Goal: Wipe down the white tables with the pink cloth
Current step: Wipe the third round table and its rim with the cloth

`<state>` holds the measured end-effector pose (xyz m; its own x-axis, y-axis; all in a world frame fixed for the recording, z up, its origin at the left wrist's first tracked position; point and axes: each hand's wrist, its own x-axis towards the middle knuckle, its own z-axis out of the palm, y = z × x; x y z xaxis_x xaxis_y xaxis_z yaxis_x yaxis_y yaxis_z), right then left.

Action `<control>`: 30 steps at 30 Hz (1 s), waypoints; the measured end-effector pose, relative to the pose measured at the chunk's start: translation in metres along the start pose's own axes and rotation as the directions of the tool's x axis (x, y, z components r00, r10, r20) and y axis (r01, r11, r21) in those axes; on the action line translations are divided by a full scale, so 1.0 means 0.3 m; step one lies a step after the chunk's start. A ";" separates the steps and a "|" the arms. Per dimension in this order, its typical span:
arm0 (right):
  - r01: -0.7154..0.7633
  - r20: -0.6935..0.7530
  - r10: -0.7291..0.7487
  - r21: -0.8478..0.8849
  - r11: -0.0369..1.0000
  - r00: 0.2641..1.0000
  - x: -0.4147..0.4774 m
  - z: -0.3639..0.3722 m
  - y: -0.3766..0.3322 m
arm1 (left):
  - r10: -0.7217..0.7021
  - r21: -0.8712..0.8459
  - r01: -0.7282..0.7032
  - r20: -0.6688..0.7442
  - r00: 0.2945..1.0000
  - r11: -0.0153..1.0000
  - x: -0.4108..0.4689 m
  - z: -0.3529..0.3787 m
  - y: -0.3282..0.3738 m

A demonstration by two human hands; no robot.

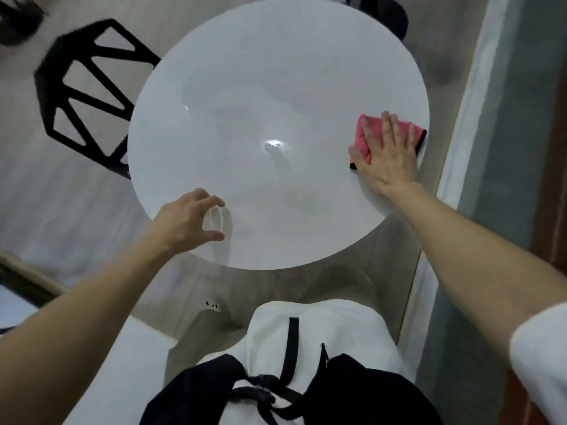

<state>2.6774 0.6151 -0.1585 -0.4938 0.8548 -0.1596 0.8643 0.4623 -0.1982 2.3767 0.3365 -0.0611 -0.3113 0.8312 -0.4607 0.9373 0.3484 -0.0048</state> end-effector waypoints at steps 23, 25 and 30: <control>-0.185 -0.126 0.182 -0.011 0.983 0.975 -0.329 0.197 -0.672 | -0.041 0.009 0.042 -0.118 0.992 0.999 0.154 0.084 -0.279; 0.139 -0.043 -0.140 -0.025 0.990 0.989 -0.406 0.252 -0.900 | -0.053 0.010 0.054 -0.096 0.994 0.998 0.154 0.077 -0.269; 0.349 -0.043 -0.350 -0.043 0.936 0.936 -0.447 0.206 -0.647 | -0.079 -0.014 0.078 -0.069 0.994 0.997 0.140 0.066 -0.252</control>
<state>2.5700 0.3962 -0.1583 -0.7608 0.6479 -0.0380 0.6411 0.7411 -0.1996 2.2957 0.3365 -0.0977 -0.3945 0.8290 -0.3964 0.9078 0.4183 -0.0285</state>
